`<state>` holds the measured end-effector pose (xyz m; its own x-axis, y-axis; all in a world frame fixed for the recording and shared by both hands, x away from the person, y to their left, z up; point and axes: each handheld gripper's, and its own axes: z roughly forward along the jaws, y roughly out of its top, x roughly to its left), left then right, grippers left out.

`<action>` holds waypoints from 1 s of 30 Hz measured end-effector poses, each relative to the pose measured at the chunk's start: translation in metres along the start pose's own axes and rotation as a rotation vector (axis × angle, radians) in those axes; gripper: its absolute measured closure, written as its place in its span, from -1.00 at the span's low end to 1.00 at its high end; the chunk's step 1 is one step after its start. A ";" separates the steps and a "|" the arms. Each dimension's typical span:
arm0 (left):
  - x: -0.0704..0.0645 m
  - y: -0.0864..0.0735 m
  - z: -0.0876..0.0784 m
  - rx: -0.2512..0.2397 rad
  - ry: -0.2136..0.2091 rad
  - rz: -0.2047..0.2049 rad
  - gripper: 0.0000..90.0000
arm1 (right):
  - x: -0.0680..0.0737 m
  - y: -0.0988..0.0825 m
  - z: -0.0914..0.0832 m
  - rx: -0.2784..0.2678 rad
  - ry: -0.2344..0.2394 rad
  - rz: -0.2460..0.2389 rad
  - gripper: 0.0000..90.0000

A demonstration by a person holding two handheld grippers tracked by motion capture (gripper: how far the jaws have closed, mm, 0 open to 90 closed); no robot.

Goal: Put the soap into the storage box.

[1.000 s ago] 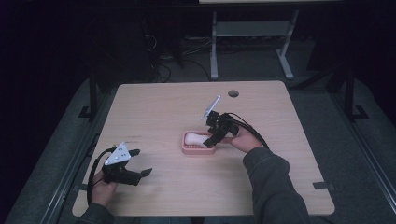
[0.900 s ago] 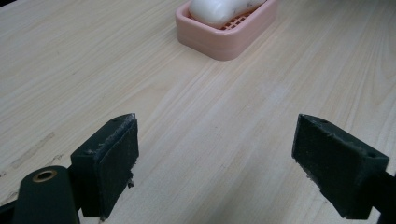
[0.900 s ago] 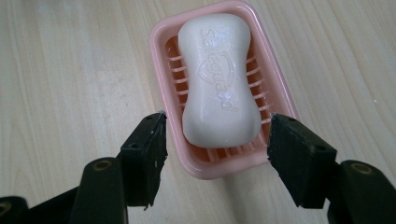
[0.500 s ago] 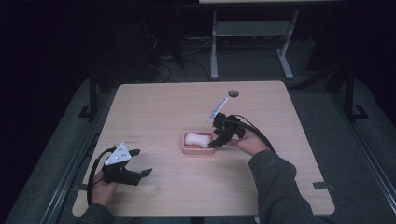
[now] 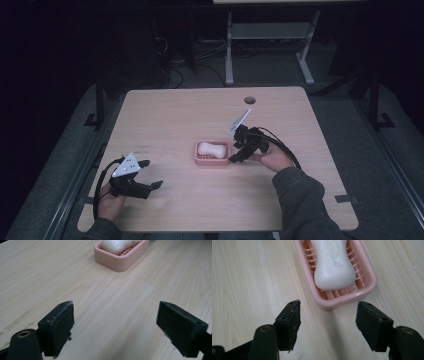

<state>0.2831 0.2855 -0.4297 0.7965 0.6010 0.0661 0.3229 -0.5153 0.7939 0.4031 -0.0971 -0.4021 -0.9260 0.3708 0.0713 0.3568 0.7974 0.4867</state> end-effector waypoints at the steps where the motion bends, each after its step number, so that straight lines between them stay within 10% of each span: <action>1: 0.000 0.000 0.000 0.000 0.000 -0.001 -0.69 | 0.001 -0.001 -0.001 -0.004 -0.002 0.001 -0.21; 30: 0.000 0.000 0.001 -0.002 0.002 0.001 -0.69 | 0.019 -0.049 -0.017 -0.033 -0.015 0.040 -0.24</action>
<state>0.2833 0.2849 -0.4307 0.7960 0.6015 0.0677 0.3213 -0.5147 0.7948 0.3660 -0.1372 -0.4101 -0.9090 0.4094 0.0784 0.3890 0.7659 0.5120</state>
